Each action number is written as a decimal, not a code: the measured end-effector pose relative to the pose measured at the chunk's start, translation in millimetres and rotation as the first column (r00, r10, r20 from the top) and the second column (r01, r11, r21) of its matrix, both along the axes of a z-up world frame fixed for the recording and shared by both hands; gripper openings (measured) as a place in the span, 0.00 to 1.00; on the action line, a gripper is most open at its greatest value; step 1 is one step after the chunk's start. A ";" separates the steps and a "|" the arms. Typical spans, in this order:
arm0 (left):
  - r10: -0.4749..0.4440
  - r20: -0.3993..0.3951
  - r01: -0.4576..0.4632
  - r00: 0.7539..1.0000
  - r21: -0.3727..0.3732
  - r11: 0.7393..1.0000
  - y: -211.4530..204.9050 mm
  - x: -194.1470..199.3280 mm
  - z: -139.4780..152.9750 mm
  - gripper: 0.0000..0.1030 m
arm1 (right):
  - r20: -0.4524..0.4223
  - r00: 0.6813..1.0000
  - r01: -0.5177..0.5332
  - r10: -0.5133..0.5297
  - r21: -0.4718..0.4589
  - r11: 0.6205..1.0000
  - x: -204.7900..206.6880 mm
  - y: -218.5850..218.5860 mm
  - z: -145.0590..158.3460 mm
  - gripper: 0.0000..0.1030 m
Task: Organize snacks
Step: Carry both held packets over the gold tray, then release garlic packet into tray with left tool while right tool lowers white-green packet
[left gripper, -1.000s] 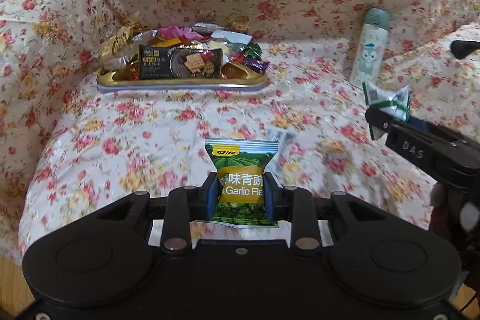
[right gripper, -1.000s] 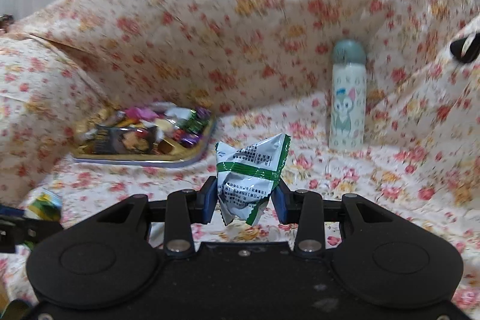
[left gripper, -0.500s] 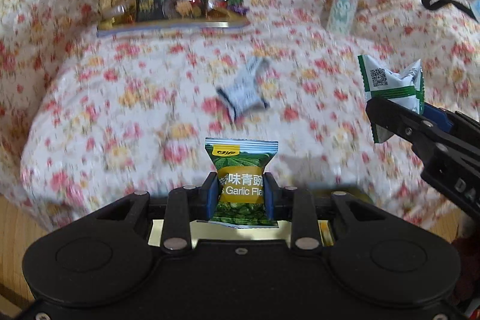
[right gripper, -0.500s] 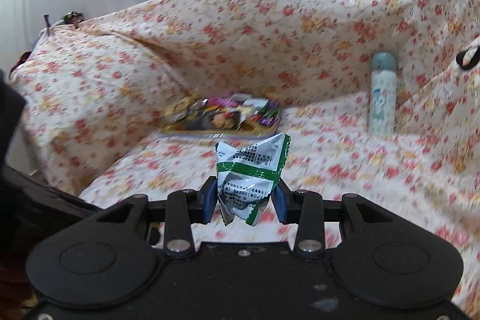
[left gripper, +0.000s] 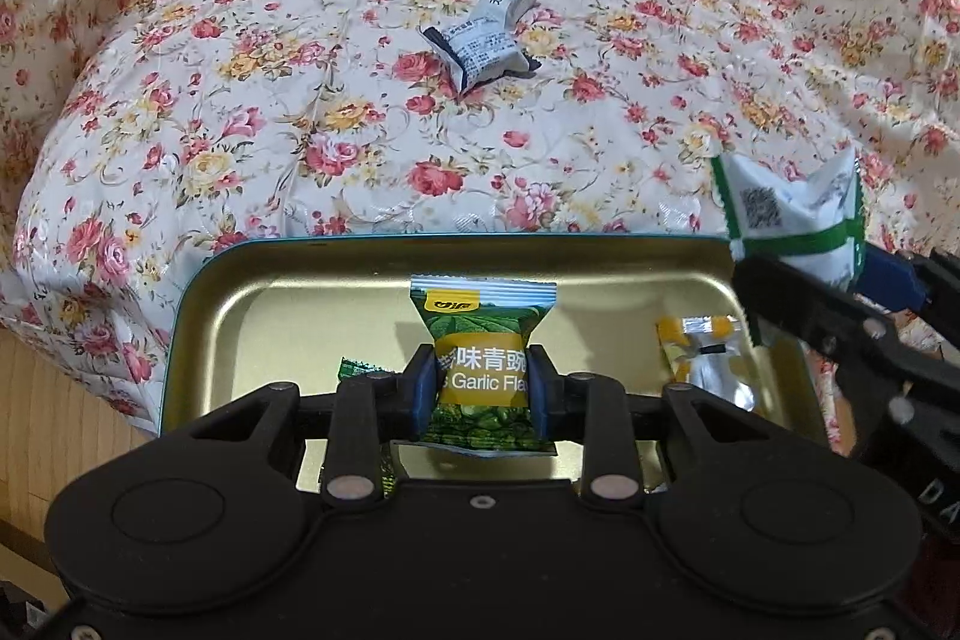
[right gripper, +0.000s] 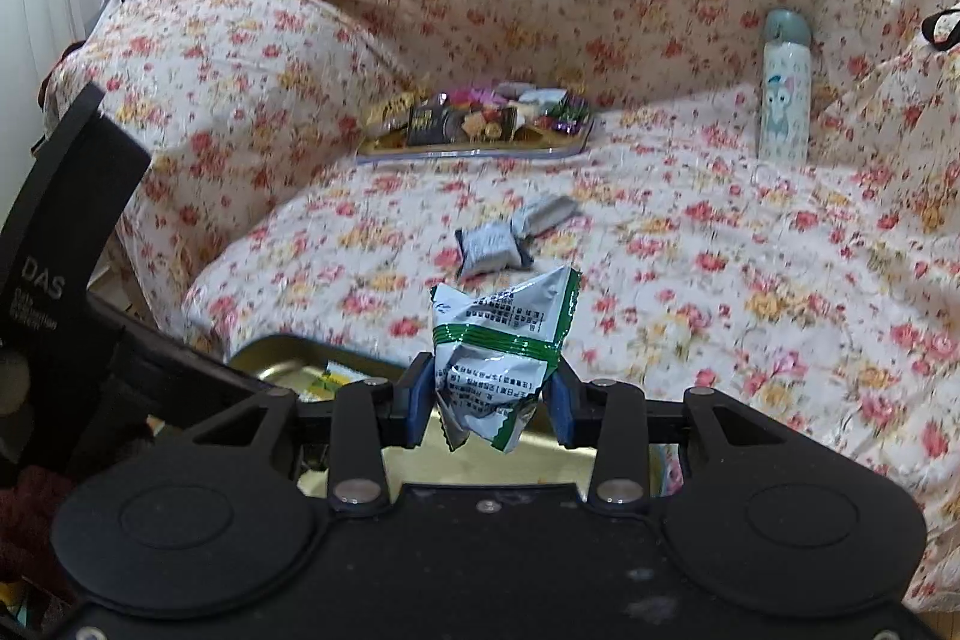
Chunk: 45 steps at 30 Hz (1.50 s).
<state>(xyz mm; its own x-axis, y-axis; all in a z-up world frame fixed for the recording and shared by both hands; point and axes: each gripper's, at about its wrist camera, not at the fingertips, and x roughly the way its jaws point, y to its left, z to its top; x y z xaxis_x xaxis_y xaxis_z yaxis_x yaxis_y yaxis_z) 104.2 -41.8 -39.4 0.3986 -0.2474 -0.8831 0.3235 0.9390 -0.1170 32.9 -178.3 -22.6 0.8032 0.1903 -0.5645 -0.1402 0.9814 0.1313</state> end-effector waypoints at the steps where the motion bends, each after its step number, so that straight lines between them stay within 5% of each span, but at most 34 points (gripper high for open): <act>1: -0.004 0.004 0.004 1.000 0.004 1.000 -0.7 -0.6 -0.3 0.38 | -0.006 1.000 -0.001 0.001 -0.001 1.000 -0.9 0.9 -2.8 0.40; 27: -0.002 0.065 0.000 0.998 0.036 0.999 -0.1 0.1 1.9 0.39 | -0.109 0.994 -0.012 0.014 0.015 1.000 20.6 4.7 -24.4 0.40; 45: 0.064 -0.016 -0.064 0.998 0.033 0.997 11.5 5.2 -8.8 0.39 | -0.254 0.965 -0.081 0.069 -0.038 0.996 22.4 16.0 -43.0 0.41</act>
<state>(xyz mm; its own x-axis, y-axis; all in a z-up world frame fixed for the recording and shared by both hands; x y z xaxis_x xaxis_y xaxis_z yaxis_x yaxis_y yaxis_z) 109.4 -30.4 -48.2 0.3979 -0.1926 -0.8970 0.2609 0.9611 -0.0907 55.3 -162.3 -65.5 0.6183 0.2121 -0.7568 -0.1818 0.9754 0.1248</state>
